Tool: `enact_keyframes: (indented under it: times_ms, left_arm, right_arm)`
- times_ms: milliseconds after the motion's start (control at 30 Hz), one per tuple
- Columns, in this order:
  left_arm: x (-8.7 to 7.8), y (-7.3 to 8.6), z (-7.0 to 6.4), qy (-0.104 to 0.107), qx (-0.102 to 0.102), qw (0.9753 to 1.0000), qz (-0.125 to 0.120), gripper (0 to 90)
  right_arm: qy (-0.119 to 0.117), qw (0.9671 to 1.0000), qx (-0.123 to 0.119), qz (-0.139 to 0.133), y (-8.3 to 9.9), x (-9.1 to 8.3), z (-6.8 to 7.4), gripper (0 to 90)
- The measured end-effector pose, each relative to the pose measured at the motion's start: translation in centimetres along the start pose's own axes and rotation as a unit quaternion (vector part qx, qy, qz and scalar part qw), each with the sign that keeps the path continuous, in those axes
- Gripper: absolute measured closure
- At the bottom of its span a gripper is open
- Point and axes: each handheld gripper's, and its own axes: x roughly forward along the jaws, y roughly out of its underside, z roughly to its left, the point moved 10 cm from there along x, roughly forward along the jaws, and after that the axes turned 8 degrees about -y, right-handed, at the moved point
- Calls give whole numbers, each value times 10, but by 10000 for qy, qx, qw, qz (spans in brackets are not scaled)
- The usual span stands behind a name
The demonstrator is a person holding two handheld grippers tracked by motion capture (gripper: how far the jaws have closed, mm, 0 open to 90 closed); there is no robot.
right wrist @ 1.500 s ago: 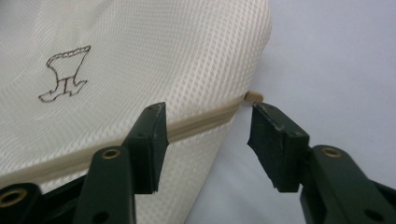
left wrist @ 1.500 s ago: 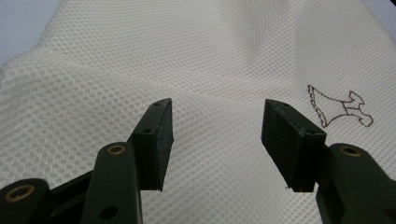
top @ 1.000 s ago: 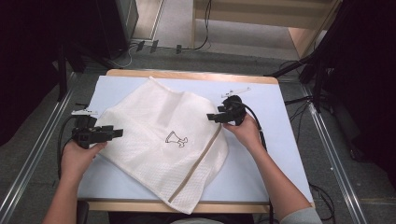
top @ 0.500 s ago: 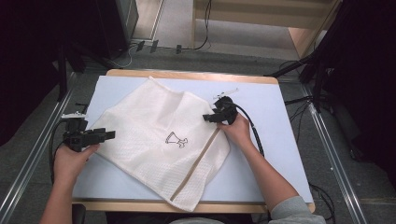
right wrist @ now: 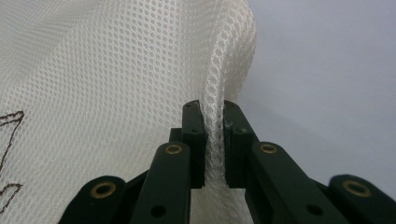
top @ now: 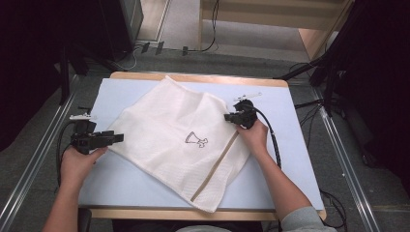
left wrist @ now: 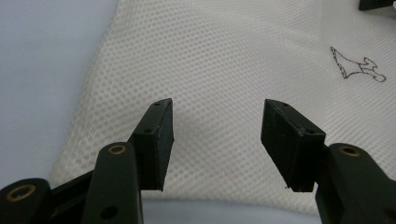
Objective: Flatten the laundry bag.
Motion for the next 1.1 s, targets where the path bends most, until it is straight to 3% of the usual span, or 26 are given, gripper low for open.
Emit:
enact_keyframes:
  times_ms: [267,400,500,600,700,833,900,967,1033,1067,1100]
  left_arm:
    - [17,-4,-16,148,187,9996,145,457]
    - [33,-2,-25,265,171,9990,311,471]
    - [45,0,-29,171,315,9983,461,480]
    - [58,4,-32,91,319,9976,606,470]
    - [61,1,-35,156,235,9983,511,464]
    - [63,1,-37,-15,263,9988,403,479]
    - [65,2,-38,-183,350,9986,352,510]
    - [65,2,-36,-365,387,9981,315,634]
    - [66,2,-35,-490,402,9977,253,653]
    - [66,2,-36,-630,505,9965,226,682]
    - [66,2,-36,-630,505,9965,226,701]
  right_arm:
    - [427,9978,481,-143,16,-35,-44,836]
    - [450,9966,661,-178,25,-45,-57,833]
    - [440,9966,671,-186,26,-46,-57,831]
    - [589,9967,545,-131,26,-45,-55,829]
    - [597,9966,556,-126,27,-45,-55,828]
    - [593,9965,571,-131,27,-44,-55,827]
    - [621,9965,540,-123,27,-44,-55,827]
    - [651,9963,544,-113,27,-43,-54,827]
    - [658,9963,533,-109,27,-43,-54,827]
    - [676,9962,532,-110,27,-43,-54,827]
    - [676,9962,532,-110,27,-43,-54,827]
